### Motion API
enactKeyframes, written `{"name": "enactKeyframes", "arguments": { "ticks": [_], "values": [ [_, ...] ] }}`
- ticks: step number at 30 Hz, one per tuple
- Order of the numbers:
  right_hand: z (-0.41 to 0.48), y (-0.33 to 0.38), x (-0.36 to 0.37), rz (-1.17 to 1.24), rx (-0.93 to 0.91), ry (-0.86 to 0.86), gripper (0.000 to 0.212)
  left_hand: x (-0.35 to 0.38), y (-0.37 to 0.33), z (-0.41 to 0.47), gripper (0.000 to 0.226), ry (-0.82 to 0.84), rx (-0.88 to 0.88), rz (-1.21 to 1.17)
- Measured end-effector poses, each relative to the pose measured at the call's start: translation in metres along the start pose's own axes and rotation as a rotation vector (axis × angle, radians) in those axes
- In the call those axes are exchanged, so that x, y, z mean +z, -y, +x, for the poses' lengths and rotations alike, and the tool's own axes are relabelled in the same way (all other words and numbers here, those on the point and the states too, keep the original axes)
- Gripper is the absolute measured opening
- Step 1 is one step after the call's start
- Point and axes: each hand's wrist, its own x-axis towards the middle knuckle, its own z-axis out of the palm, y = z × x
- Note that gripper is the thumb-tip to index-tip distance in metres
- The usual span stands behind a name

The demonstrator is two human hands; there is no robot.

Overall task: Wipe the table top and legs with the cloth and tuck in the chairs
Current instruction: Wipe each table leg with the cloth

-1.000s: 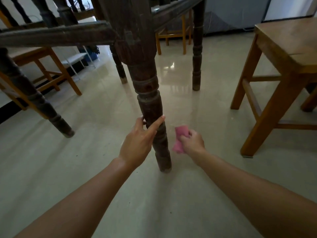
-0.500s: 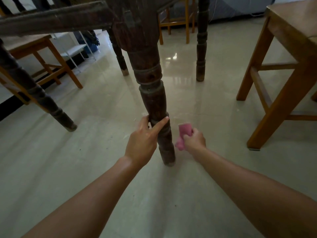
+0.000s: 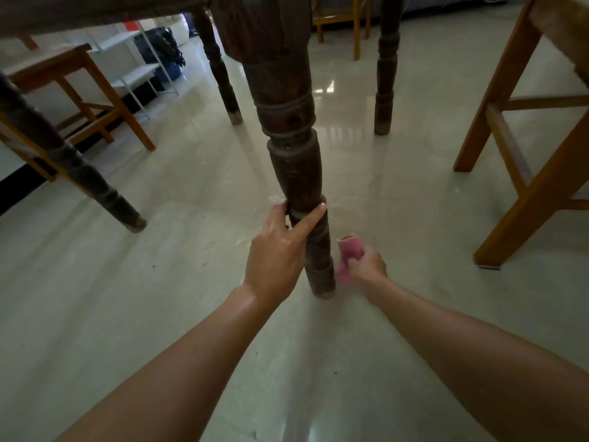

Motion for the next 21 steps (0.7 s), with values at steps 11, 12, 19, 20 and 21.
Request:
{"name": "enactKeyframes", "arguments": {
  "ticks": [11,12,19,20,21],
  "values": [
    [-0.001,-0.031,0.010,-0.175,0.035,-0.084,0.014,0.002,0.000,0.001,0.045,-0.050,0.008,-0.013],
    [0.001,-0.028,0.011,-0.146,-0.011,-0.046,0.016,0.002,0.000,0.001,0.045,-0.045,0.006,-0.017],
    [-0.040,-0.057,0.002,-0.664,0.037,0.641,0.028,-0.011,0.005,0.000,0.057,0.103,-0.003,0.054],
    [-0.048,-0.047,-0.002,-0.729,-0.038,0.658,0.022,-0.014,0.006,-0.003,0.058,0.121,0.000,0.059],
    [-0.053,-0.035,-0.006,-0.758,-0.113,0.659,0.017,-0.018,0.006,-0.005,0.056,0.121,0.000,0.049]
  ]
}}
